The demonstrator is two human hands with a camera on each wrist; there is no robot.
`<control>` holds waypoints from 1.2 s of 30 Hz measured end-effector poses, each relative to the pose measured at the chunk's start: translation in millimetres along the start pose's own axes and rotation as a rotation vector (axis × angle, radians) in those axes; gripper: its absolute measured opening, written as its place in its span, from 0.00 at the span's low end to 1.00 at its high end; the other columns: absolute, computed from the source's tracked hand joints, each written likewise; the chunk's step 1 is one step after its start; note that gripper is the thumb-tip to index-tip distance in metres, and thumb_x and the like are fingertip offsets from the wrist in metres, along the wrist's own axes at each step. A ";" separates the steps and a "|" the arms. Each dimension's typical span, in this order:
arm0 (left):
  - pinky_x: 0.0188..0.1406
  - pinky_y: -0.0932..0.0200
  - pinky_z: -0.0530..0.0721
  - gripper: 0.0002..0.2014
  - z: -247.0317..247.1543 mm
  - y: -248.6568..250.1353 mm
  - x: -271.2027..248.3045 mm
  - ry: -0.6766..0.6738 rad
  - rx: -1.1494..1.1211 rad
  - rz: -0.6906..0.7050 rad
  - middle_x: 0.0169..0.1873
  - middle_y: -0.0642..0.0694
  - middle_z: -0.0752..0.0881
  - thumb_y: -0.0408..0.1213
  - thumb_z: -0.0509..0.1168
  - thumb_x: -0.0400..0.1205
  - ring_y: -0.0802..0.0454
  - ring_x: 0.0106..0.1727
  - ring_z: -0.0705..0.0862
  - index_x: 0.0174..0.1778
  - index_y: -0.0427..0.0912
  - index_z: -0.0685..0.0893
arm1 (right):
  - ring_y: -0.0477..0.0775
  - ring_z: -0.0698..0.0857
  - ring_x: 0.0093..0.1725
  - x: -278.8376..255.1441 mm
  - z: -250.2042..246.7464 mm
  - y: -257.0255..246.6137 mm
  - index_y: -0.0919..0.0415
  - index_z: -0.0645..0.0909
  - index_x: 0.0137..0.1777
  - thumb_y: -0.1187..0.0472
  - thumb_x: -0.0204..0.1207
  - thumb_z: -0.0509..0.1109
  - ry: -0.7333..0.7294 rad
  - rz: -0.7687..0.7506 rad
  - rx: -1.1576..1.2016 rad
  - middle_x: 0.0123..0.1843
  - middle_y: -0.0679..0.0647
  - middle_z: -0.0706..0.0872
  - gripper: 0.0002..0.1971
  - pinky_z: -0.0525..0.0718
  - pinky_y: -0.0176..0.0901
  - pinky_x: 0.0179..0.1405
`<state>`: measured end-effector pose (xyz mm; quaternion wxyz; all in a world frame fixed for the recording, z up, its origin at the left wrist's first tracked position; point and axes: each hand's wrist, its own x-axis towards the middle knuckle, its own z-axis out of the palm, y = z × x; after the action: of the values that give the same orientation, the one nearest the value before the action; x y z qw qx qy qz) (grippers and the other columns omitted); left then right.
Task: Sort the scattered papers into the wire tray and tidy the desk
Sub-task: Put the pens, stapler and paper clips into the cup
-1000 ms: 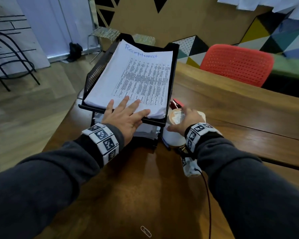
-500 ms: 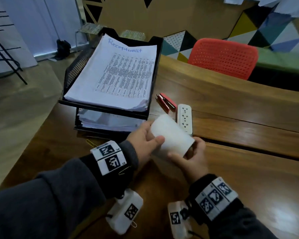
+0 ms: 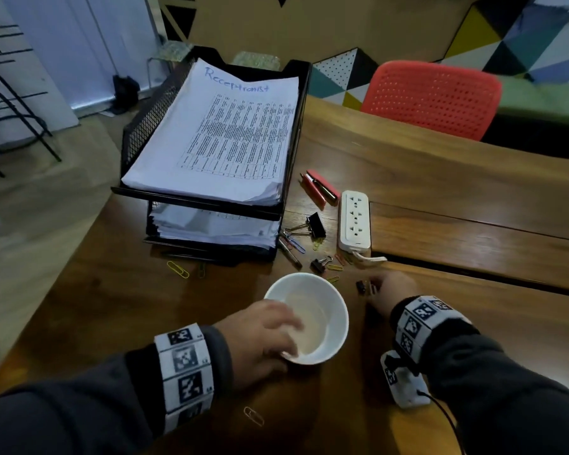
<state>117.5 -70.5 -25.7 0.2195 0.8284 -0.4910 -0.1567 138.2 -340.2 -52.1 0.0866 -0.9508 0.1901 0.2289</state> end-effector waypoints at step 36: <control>0.62 0.53 0.80 0.19 -15.5 -77.0 4.4 -0.261 0.160 -0.849 0.63 0.47 0.78 0.47 0.62 0.79 0.47 0.64 0.77 0.67 0.54 0.75 | 0.60 0.58 0.81 25.1 -0.3 -45.3 0.38 0.57 0.80 0.50 0.79 0.62 -0.209 -0.757 -0.518 0.82 0.47 0.59 0.30 0.57 0.56 0.79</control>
<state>184.3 -38.7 -52.5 0.0072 0.9440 -0.1420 -0.2978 177.2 -307.0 -60.1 -0.0575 -0.9155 -0.2432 0.3154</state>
